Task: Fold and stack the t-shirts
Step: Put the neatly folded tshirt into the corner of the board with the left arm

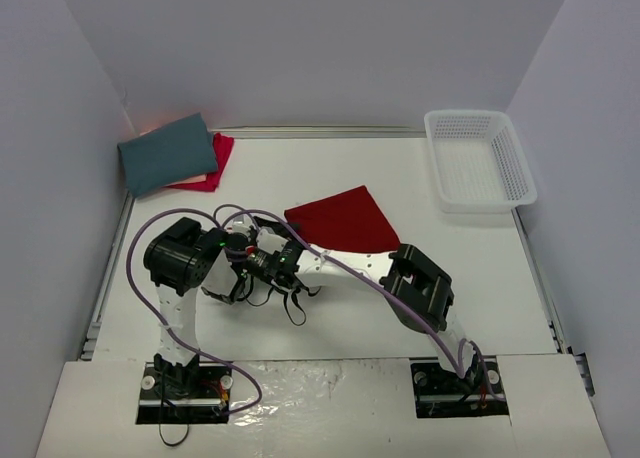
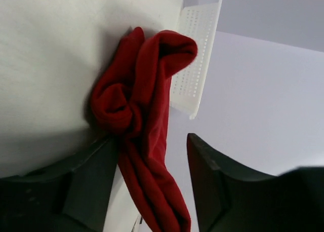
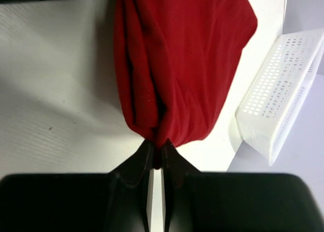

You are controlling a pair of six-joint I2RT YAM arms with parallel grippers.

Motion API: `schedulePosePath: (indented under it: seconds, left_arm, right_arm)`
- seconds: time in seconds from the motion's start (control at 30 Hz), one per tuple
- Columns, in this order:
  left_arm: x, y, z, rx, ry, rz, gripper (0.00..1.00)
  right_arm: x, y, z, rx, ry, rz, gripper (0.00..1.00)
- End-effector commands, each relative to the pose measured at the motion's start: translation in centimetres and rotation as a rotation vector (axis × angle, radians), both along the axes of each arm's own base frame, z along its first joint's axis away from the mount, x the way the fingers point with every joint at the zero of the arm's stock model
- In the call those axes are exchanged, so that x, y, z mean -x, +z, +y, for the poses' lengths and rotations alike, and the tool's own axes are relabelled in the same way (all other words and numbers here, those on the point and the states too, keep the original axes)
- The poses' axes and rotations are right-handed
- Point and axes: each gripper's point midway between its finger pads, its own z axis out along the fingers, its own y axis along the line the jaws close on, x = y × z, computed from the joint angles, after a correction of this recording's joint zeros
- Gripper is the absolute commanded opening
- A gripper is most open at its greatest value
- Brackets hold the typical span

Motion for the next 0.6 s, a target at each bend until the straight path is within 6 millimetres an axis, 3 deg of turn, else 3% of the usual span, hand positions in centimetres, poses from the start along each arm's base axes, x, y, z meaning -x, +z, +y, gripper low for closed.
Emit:
schedulePosePath:
  seconds: [0.0,0.07,0.2,0.57]
  left_arm:
    - [2.5,1.6,-1.8,0.053,-0.058,-0.051,0.57]
    - [2.5,1.7,-0.8,0.049,-0.044,-0.05,0.63]
    - [2.3,3.4,0.4,0.053,-0.033,-0.078,0.65]
    - [2.9,2.6,1.8,0.021,-0.034,-0.041,0.66]
  right_arm:
    - [-2.4,6.0,6.2,-0.417,-0.035,-0.198,0.0]
    - [-2.5,6.0,6.0,-0.418,-0.037,-0.2,0.0]
    - [-2.7,5.7,5.5,-0.411,-0.042,-0.195,0.0]
    - [-3.5,4.0,3.0,-0.358,-0.093,-0.196,0.0]
